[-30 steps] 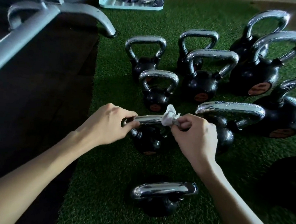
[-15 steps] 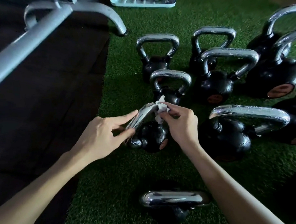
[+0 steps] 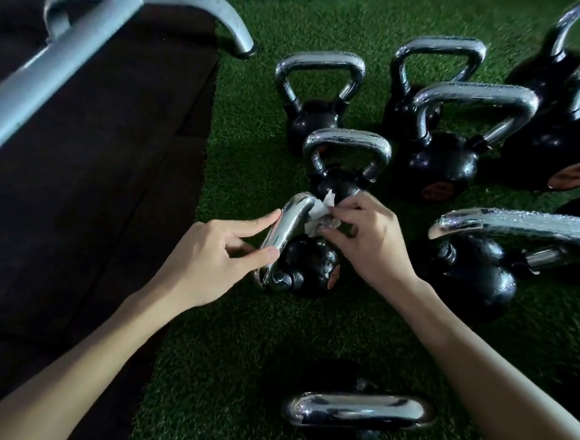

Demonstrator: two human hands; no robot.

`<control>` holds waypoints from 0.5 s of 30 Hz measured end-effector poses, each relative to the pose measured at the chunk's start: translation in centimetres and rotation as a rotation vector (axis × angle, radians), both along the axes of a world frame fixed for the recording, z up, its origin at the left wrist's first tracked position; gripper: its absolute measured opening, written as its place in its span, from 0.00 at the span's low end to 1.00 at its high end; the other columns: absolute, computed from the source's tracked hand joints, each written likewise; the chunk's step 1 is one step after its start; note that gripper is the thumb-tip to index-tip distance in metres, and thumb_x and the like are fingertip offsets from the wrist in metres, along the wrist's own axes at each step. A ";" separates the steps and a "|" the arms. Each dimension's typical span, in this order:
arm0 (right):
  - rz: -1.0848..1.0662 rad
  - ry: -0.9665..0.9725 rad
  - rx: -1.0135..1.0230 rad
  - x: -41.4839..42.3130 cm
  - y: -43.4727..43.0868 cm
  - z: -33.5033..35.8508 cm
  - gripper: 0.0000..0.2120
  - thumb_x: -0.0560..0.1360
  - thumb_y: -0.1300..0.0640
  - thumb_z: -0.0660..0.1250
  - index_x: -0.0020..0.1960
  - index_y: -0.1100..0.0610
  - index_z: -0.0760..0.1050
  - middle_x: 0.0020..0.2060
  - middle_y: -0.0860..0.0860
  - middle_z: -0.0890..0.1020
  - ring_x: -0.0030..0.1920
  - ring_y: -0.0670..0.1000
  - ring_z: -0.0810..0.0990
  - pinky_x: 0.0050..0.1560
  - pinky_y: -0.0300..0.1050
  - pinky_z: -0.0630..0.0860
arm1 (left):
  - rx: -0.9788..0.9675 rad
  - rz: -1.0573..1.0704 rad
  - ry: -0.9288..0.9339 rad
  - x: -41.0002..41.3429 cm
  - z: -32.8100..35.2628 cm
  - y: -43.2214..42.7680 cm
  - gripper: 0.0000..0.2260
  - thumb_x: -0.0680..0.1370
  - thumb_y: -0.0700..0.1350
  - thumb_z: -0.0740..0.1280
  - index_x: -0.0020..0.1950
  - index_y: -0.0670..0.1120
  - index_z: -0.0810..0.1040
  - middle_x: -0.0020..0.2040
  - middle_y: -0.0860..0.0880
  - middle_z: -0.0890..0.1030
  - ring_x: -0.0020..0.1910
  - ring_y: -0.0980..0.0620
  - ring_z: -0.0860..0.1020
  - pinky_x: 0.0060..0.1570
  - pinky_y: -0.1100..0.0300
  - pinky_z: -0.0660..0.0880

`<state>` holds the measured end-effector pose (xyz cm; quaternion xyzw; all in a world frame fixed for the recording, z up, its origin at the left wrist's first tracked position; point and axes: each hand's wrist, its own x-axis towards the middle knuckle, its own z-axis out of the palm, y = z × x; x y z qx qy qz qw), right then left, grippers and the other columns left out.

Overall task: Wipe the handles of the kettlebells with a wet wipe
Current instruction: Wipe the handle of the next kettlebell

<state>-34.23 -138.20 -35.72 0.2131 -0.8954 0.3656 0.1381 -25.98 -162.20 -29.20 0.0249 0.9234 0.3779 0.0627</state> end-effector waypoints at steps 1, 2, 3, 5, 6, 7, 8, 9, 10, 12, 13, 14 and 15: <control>-0.025 0.014 -0.036 0.1 -0.1 -0.1 0.16 0.71 0.57 0.79 0.58 0.57 0.85 0.53 0.50 0.81 0.43 0.36 0.75 0.47 0.30 0.75 | -0.001 0.001 0.000 0.0 0.0 0.1 0.22 0.77 0.58 0.71 0.70 0.70 0.71 0.40 0.62 0.86 0.18 0.57 0.61 0.21 0.68 0.61; -0.036 0.021 -0.068 0.3 -0.3 -0.2 0.18 0.71 0.58 0.80 0.59 0.56 0.84 0.55 0.49 0.82 0.42 0.34 0.75 0.47 0.29 0.75 | -0.006 0.005 0.002 -0.1 0.0 0.1 0.22 0.77 0.58 0.71 0.70 0.70 0.71 0.40 0.62 0.86 0.18 0.57 0.60 0.21 0.68 0.60; -0.033 0.022 -0.091 0.4 -0.5 -0.3 0.21 0.71 0.58 0.79 0.63 0.55 0.82 0.56 0.48 0.82 0.41 0.32 0.75 0.47 0.29 0.76 | -0.015 0.009 0.005 -0.2 0.0 0.0 0.22 0.77 0.58 0.71 0.70 0.70 0.71 0.40 0.62 0.86 0.18 0.56 0.60 0.21 0.67 0.60; -0.011 0.012 -0.101 0.7 -1.1 -0.1 0.27 0.73 0.59 0.78 0.70 0.51 0.77 0.57 0.46 0.84 0.39 0.28 0.74 0.47 0.28 0.76 | -0.021 0.013 0.000 -0.4 0.0 -0.2 0.22 0.77 0.58 0.71 0.70 0.70 0.72 0.38 0.61 0.86 0.19 0.56 0.60 0.21 0.67 0.60; -0.013 0.014 -0.108 0.7 -1.3 -0.1 0.26 0.73 0.58 0.77 0.70 0.50 0.77 0.57 0.45 0.84 0.39 0.27 0.74 0.47 0.29 0.76 | -0.017 0.012 -0.012 -0.5 0.0 -0.3 0.22 0.77 0.58 0.70 0.70 0.70 0.71 0.37 0.60 0.86 0.20 0.57 0.61 0.22 0.67 0.60; -0.030 0.017 -0.124 0.7 -1.4 -0.1 0.23 0.73 0.58 0.77 0.68 0.50 0.79 0.55 0.45 0.85 0.40 0.28 0.75 0.47 0.31 0.77 | -0.013 0.009 -0.029 -0.6 0.1 -0.5 0.22 0.77 0.58 0.70 0.70 0.70 0.71 0.36 0.59 0.86 0.21 0.57 0.61 0.24 0.66 0.61; -0.058 0.006 -0.142 0.7 -1.5 -0.2 0.20 0.73 0.57 0.77 0.65 0.50 0.82 0.54 0.44 0.86 0.42 0.30 0.78 0.47 0.35 0.79 | -0.012 0.007 -0.045 -0.7 0.0 -0.6 0.22 0.77 0.59 0.70 0.69 0.71 0.71 0.35 0.59 0.86 0.22 0.57 0.61 0.26 0.64 0.63; -0.088 -0.025 -0.155 0.8 -1.6 -0.5 0.17 0.74 0.56 0.77 0.62 0.49 0.83 0.52 0.43 0.87 0.43 0.34 0.81 0.46 0.40 0.81 | -0.010 0.007 -0.060 -0.8 0.0 -0.8 0.22 0.77 0.60 0.70 0.69 0.71 0.70 0.35 0.60 0.85 0.24 0.58 0.61 0.29 0.61 0.65; -0.118 -0.068 -0.157 1.0 -1.6 -0.7 0.15 0.74 0.55 0.76 0.61 0.48 0.84 0.51 0.42 0.87 0.40 0.38 0.82 0.44 0.45 0.82 | -0.006 0.008 -0.077 -0.9 -0.2 -1.0 0.22 0.76 0.61 0.69 0.70 0.72 0.70 0.36 0.61 0.85 0.26 0.56 0.63 0.32 0.58 0.68; -0.167 -0.147 -0.149 1.1 -1.7 -1.0 0.14 0.75 0.54 0.75 0.61 0.48 0.84 0.50 0.42 0.87 0.35 0.41 0.82 0.42 0.49 0.83 | -0.001 -0.001 -0.108 -1.0 -0.5 -1.2 0.23 0.76 0.64 0.68 0.70 0.74 0.69 0.38 0.62 0.86 0.32 0.54 0.69 0.37 0.52 0.73; -0.181 -0.169 -0.161 1.0 -1.8 -0.9 0.14 0.75 0.54 0.75 0.61 0.48 0.84 0.50 0.42 0.87 0.36 0.41 0.82 0.43 0.49 0.83 | -0.001 -0.016 -0.117 -1.1 -0.5 -1.2 0.23 0.75 0.65 0.68 0.70 0.75 0.68 0.40 0.63 0.86 0.35 0.53 0.71 0.41 0.49 0.75; -0.186 -0.173 -0.188 0.7 -2.0 -0.7 0.15 0.75 0.55 0.75 0.61 0.49 0.84 0.51 0.43 0.87 0.40 0.40 0.84 0.47 0.47 0.83 | -0.005 -0.032 -0.128 -1.3 -0.5 -1.3 0.24 0.75 0.65 0.68 0.70 0.76 0.67 0.42 0.63 0.86 0.37 0.53 0.72 0.42 0.48 0.75; -0.184 -0.163 -0.218 0.3 -2.3 -0.3 0.15 0.75 0.56 0.75 0.61 0.50 0.84 0.52 0.43 0.87 0.45 0.40 0.84 0.51 0.45 0.83 | -0.012 -0.053 -0.146 -1.6 -0.4 -1.5 0.25 0.75 0.65 0.68 0.70 0.76 0.66 0.43 0.64 0.86 0.36 0.52 0.71 0.41 0.49 0.74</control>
